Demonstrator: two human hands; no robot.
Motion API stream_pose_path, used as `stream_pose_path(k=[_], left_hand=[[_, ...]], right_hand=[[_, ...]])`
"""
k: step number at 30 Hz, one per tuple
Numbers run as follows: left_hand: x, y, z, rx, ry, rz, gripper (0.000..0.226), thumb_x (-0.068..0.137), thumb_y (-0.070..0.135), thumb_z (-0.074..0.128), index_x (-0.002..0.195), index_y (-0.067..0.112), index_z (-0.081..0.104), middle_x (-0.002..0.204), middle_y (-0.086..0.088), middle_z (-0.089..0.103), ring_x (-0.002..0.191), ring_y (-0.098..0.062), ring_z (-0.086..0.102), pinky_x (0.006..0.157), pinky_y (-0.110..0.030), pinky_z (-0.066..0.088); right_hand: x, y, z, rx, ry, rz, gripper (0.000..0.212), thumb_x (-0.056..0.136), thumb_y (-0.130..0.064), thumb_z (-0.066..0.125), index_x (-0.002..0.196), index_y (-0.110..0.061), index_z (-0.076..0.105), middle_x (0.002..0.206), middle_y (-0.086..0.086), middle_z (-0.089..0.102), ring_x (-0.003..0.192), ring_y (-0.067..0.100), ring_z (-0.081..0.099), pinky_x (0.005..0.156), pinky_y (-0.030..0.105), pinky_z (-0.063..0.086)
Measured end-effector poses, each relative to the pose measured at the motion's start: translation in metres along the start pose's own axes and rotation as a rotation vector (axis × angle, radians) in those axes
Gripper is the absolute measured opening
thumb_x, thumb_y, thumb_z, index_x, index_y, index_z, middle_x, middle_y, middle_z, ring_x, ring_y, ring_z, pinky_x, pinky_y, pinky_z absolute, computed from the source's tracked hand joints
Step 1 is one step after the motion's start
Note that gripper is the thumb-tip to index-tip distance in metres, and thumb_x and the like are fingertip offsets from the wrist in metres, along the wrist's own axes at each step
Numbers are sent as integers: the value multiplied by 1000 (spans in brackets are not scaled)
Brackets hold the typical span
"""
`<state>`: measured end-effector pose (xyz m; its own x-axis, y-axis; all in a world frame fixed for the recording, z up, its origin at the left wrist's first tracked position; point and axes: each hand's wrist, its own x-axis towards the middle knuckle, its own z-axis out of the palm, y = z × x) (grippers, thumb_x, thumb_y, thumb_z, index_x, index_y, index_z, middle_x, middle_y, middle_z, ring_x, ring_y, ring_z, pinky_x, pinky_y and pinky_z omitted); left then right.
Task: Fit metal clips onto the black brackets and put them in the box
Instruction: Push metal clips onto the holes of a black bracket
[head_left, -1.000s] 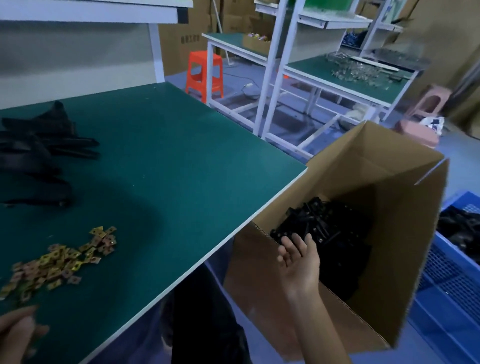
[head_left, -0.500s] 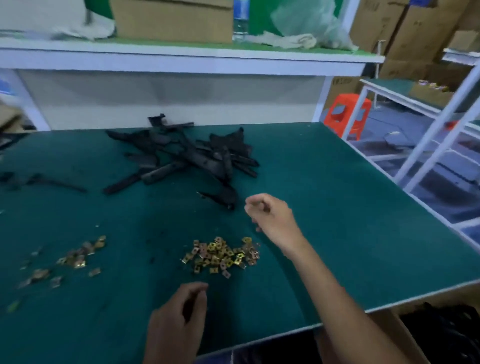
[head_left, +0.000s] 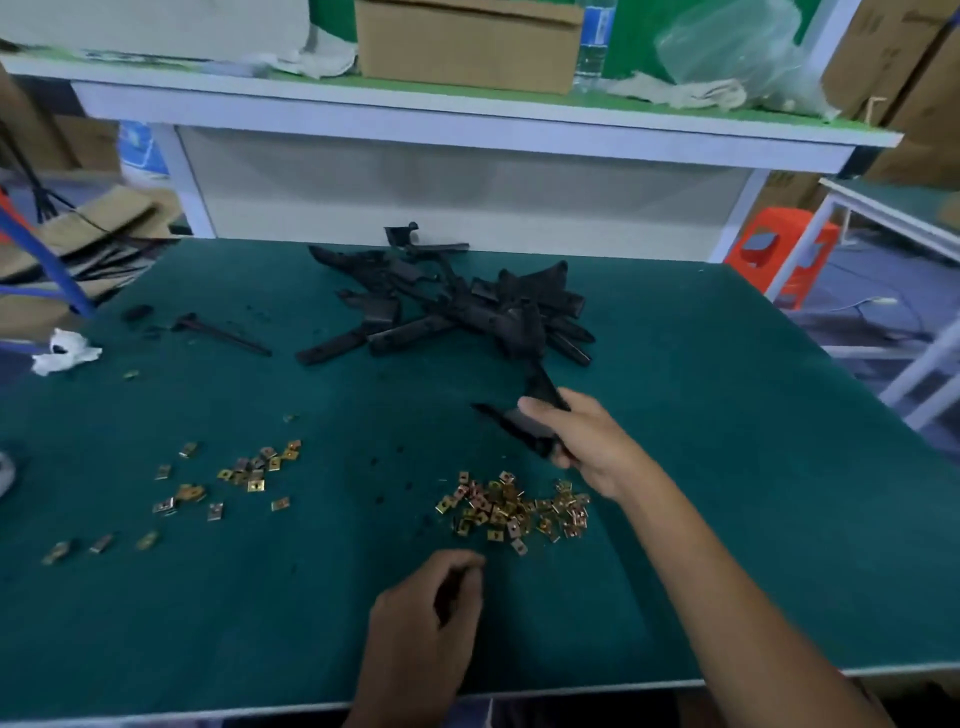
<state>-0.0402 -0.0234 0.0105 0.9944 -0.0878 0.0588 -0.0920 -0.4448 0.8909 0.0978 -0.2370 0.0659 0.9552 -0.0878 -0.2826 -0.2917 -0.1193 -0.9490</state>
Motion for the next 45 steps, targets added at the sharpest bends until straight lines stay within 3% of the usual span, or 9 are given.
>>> stream_pose_path(k=[2, 7, 12, 16, 20, 27, 33, 38, 45], left_hand=[[2, 6, -2, -78, 28, -36, 14, 93, 43, 64, 95, 57, 64, 84, 24, 70, 79, 0, 66, 65, -15, 50], [7, 42, 1, -287, -45, 26, 32, 78, 73, 64, 106, 58, 63, 98, 23, 71, 89, 3, 66, 70, -9, 47], [3, 57, 17, -76, 86, 452, 25, 94, 20, 61, 112, 34, 72, 113, 17, 62, 101, -1, 63, 82, -13, 49], [1, 46, 20, 47, -43, 672, 43, 92, -2, 51, 124, 22, 68, 133, 11, 57, 118, -3, 58, 93, -21, 51], [30, 39, 9, 112, 44, 506, 41, 97, 5, 52, 128, 28, 64, 127, 16, 63, 117, 3, 56, 96, -13, 44], [105, 8, -5, 643, -96, 175, 34, 104, 28, 51, 135, 21, 62, 123, -9, 57, 112, -26, 51, 93, -31, 44], [108, 16, -5, 424, -64, 106, 7, 94, 17, 67, 100, 20, 64, 97, 6, 67, 95, -16, 61, 81, -29, 47], [81, 36, -8, 45, -47, 28, 12, 96, 21, 66, 100, 32, 68, 89, 19, 70, 86, 6, 64, 71, -2, 44], [32, 47, 8, -554, -222, -218, 10, 98, 14, 62, 95, 17, 71, 76, 5, 68, 69, -8, 59, 64, -19, 50]], right_hand=[[-36, 9, -7, 215, 30, -97, 23, 94, -36, 73, 99, -15, 64, 76, -5, 65, 55, 11, 48, 43, 23, 37], [-122, 45, 1, 302, 68, -214, 27, 85, -33, 76, 111, -30, 69, 95, 3, 70, 80, 16, 66, 59, 27, 52], [-170, 76, 11, 619, -94, -131, 77, 76, -38, 87, 145, -23, 54, 138, 15, 64, 129, 31, 61, 104, 39, 53], [-176, 81, 11, 770, 33, 47, 51, 84, -45, 70, 129, -19, 70, 117, 19, 74, 96, 28, 75, 69, 33, 63], [-160, 77, 9, 807, 253, -71, 44, 82, -19, 63, 125, -12, 70, 96, 12, 75, 64, 12, 65, 51, 20, 56], [-135, 86, 27, 773, 319, -178, 41, 89, -12, 64, 129, -15, 66, 113, 9, 77, 94, 20, 70, 73, 22, 59], [-133, 89, 26, 744, 313, -162, 45, 81, -20, 68, 126, -20, 68, 112, 6, 77, 93, 16, 72, 75, 24, 59], [-131, 91, 26, 781, 311, -164, 51, 81, -21, 72, 131, -20, 66, 116, 9, 76, 90, 15, 71, 79, 24, 59], [-130, 90, 25, 874, 267, -221, 39, 85, -19, 71, 124, -22, 74, 119, 13, 74, 91, 17, 71, 83, 29, 59]])
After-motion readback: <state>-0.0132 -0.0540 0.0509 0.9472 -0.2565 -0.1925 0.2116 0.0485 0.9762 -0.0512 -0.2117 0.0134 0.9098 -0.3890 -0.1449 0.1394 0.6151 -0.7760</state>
